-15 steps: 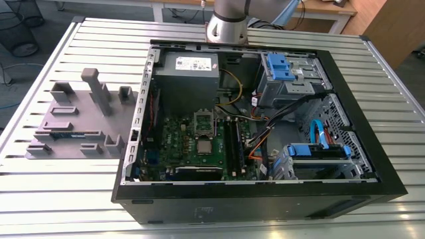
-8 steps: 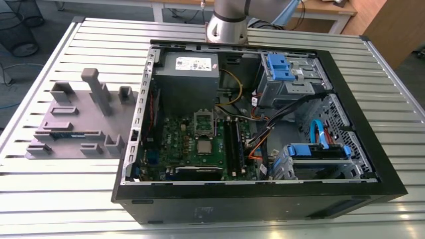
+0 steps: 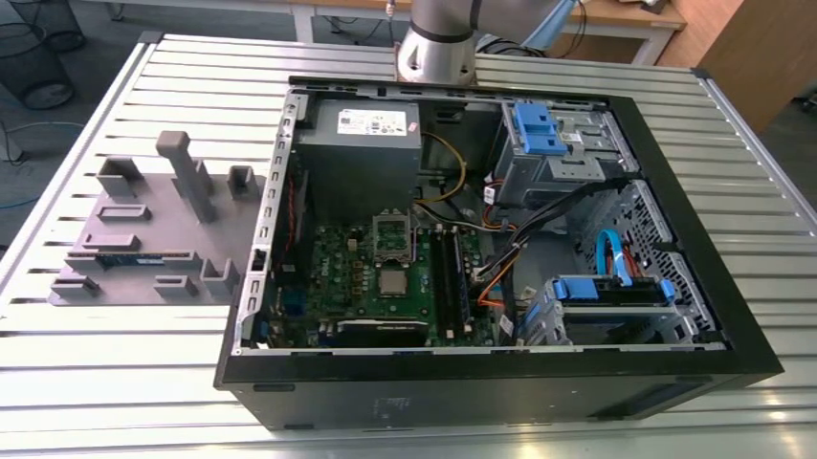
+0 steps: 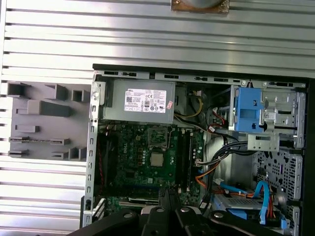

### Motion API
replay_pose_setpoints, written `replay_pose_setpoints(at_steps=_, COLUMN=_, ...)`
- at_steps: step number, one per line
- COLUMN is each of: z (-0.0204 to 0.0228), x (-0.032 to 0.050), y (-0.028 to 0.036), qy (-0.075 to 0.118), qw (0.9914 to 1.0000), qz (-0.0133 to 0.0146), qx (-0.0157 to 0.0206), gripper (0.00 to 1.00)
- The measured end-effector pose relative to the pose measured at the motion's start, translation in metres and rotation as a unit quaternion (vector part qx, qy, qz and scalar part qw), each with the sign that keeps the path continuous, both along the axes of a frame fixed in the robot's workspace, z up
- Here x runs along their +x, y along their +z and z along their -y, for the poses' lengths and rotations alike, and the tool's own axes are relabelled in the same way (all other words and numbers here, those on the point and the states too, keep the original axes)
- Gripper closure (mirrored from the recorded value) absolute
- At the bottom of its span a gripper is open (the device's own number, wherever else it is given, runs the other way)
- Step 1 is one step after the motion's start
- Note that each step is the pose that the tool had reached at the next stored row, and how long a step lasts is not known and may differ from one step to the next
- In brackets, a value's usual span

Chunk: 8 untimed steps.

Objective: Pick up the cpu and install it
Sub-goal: 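Close the cpu cover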

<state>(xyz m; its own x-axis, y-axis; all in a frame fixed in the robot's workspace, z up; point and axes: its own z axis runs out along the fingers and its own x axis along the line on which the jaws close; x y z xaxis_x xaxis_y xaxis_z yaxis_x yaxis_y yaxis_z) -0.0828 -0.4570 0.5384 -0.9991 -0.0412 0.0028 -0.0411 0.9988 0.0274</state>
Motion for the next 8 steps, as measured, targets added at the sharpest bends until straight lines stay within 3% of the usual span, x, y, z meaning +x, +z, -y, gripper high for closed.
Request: replay_pose_setpoints(at_steps=8, z=0.0000, x=0.0000, y=-0.0016, qy=0.000, qw=1.00000, qz=0.0000, qx=-0.0009, gripper=0.89)
